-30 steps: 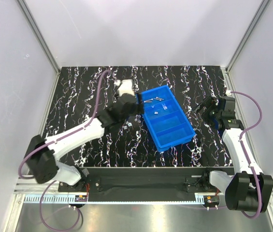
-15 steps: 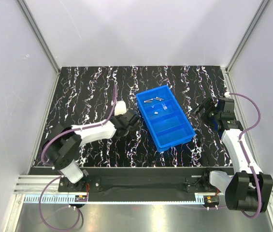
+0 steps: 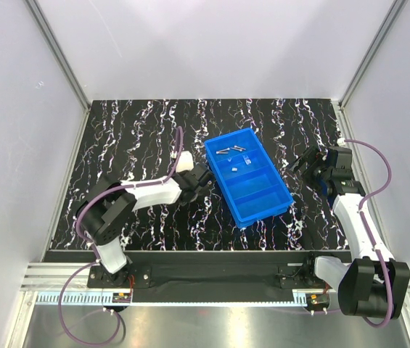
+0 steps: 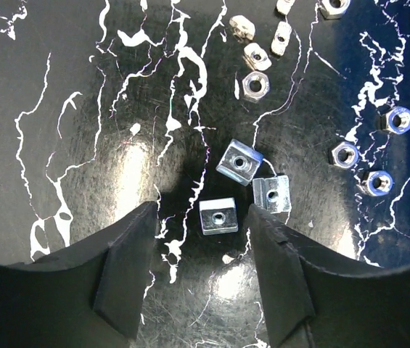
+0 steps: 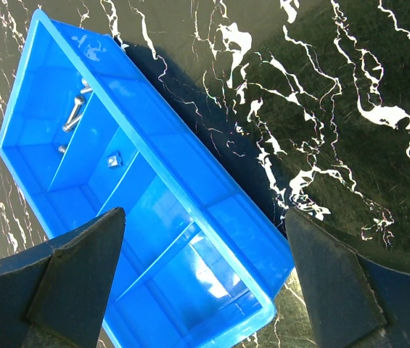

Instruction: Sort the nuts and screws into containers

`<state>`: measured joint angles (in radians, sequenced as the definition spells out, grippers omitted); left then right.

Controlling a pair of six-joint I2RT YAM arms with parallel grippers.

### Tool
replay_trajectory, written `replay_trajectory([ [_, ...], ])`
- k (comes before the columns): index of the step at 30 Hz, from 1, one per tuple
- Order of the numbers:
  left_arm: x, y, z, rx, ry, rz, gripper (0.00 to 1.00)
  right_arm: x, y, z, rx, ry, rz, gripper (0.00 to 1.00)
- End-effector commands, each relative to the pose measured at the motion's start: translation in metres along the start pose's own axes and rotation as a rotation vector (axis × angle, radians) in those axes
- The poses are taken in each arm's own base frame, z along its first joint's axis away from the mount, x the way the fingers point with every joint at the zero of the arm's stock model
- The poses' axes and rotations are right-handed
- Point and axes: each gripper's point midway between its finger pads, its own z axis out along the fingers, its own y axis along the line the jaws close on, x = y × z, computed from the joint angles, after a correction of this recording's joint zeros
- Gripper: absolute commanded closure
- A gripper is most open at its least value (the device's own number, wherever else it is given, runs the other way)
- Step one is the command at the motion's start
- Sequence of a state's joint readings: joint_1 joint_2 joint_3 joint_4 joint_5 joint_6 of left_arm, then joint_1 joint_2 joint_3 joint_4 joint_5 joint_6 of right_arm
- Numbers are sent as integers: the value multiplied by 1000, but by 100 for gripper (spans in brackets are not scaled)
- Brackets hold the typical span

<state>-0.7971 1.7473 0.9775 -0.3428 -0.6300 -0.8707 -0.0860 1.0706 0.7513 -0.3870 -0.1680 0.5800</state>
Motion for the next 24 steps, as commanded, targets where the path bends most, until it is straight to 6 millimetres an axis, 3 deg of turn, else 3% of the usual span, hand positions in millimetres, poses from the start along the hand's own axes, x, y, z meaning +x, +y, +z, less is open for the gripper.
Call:
replay_trajectory([
  [1,-12,-6,1,9,-41,-65,43,-8,4,-3,-16,-43,-20,0],
  [7,3,-4,10,0,-12,-52,62,-8,5,-3,-17,-41,-20,0],
  [15,-8,-3,-2,42,-40,-64,83,-9,5,-5,-14,-39,-18,0],
  [20,-54,-15,-30,127,-144,-54,85,-9,5,-5,-10,-42,-18,0],
  [21,-78,-23,-47,171,-198,-82,85,-9,4,-5,-9,-43,-19,0],
  [23,-101,-33,-66,245,-249,-52,85,-10,4,-4,-5,-43,-17,0],
  [24,-123,-44,-83,305,-298,-74,85,-9,3,-4,-3,-43,-17,0],
])
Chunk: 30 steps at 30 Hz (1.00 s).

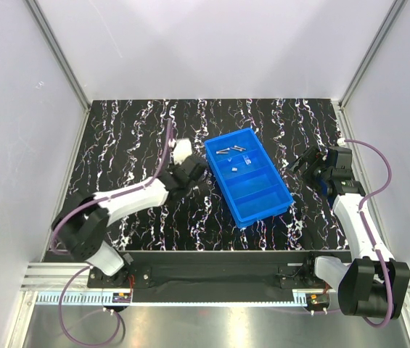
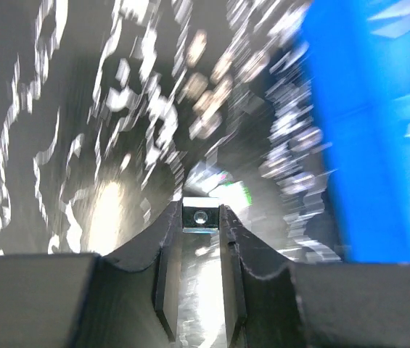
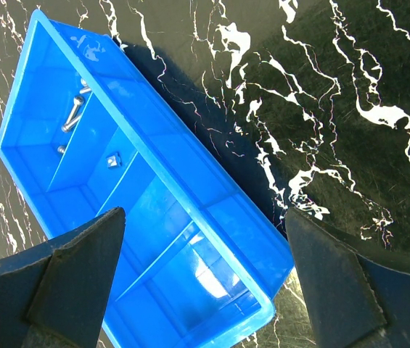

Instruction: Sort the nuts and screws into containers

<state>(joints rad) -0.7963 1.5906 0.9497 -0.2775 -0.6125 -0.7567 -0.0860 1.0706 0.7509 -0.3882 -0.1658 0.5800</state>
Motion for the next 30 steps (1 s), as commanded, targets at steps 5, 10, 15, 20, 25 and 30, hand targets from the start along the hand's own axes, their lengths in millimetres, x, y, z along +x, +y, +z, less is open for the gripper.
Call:
replay_trajectory([
  [5,-127,-92,-58,366,-266,-19,84,-8,4,-2,-12,-38,-10,0],
  [10,-125,-145,-50,464,-227,-17,85,-7,3,-2,-3,-34,-13,0],
  [15,-100,-189,-23,537,-141,31,84,-7,2,-3,0,-32,-15,0],
  [20,-83,-210,-10,579,-82,52,84,-10,0,-4,19,-45,-21,0],
  [25,-69,-209,5,548,-47,65,75,-11,0,-4,17,-43,-21,0],
  [30,-89,-206,-15,569,-90,72,37,-11,1,-4,16,-44,-23,0],
])
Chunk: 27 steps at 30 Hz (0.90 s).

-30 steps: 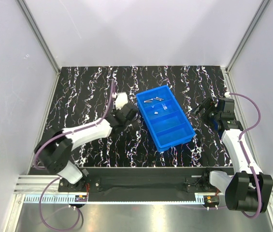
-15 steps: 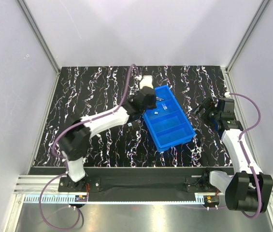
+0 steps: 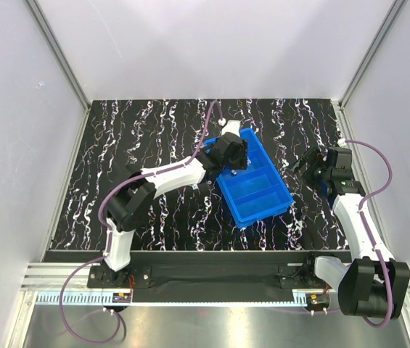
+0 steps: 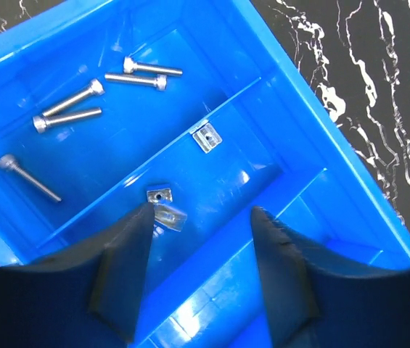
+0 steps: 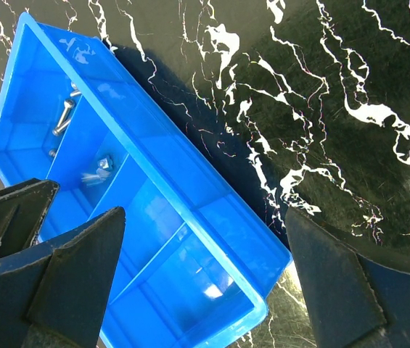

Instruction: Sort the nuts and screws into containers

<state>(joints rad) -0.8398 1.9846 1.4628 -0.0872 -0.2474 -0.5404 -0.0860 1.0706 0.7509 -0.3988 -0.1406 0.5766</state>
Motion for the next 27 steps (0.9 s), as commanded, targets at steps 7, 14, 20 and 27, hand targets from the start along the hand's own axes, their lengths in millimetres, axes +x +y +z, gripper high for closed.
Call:
replay_trajectory([
  [7,-88,19,-113,10,-279,-75,25,-9,7,-5,-21,-34,-18,0],
  [14,-19,126,-137,-246,-185,-191,25,-5,6,-1,-29,-24,-13,0],
  [20,15,138,-111,-209,-96,-3,27,-2,9,1,-48,-8,-7,0],
  [27,20,156,-77,-289,-22,111,34,-3,6,-2,-28,-15,-15,0],
])
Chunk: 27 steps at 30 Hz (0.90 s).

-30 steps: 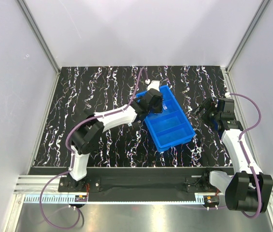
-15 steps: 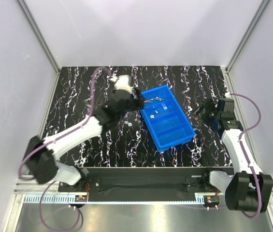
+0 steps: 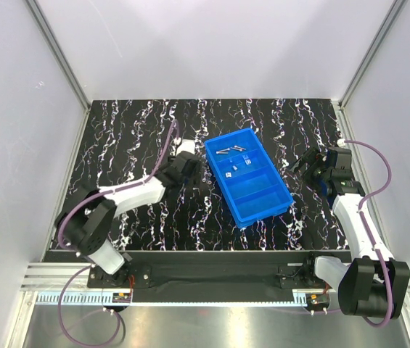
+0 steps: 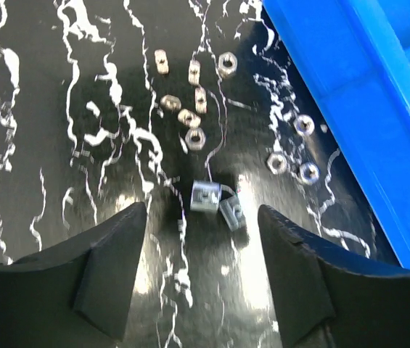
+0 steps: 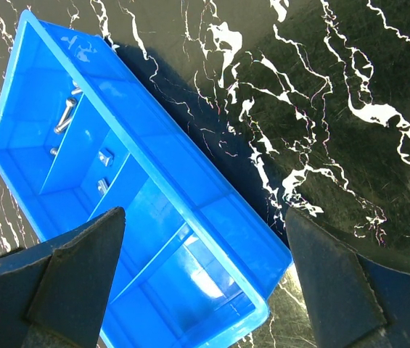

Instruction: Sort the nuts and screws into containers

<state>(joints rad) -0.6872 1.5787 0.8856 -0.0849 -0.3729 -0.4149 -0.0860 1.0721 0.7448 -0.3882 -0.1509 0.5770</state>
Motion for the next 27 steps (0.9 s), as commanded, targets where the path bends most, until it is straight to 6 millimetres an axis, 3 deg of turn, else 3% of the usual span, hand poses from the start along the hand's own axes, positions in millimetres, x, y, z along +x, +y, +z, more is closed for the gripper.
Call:
replay_trajectory([
  [1,-35,-9,13,9,-68,19,34,-4,4,-4,-16,-21,-15,0],
  [6,-21,-13,29,17,-26,15,38,-4,0,-5,5,-24,-26,0],
  [12,-4,-5,41,-15,19,-15,43,-5,-1,-2,10,-25,-23,0],
  [27,35,6,42,-26,106,-4,46,-3,-1,1,12,-6,-17,0],
])
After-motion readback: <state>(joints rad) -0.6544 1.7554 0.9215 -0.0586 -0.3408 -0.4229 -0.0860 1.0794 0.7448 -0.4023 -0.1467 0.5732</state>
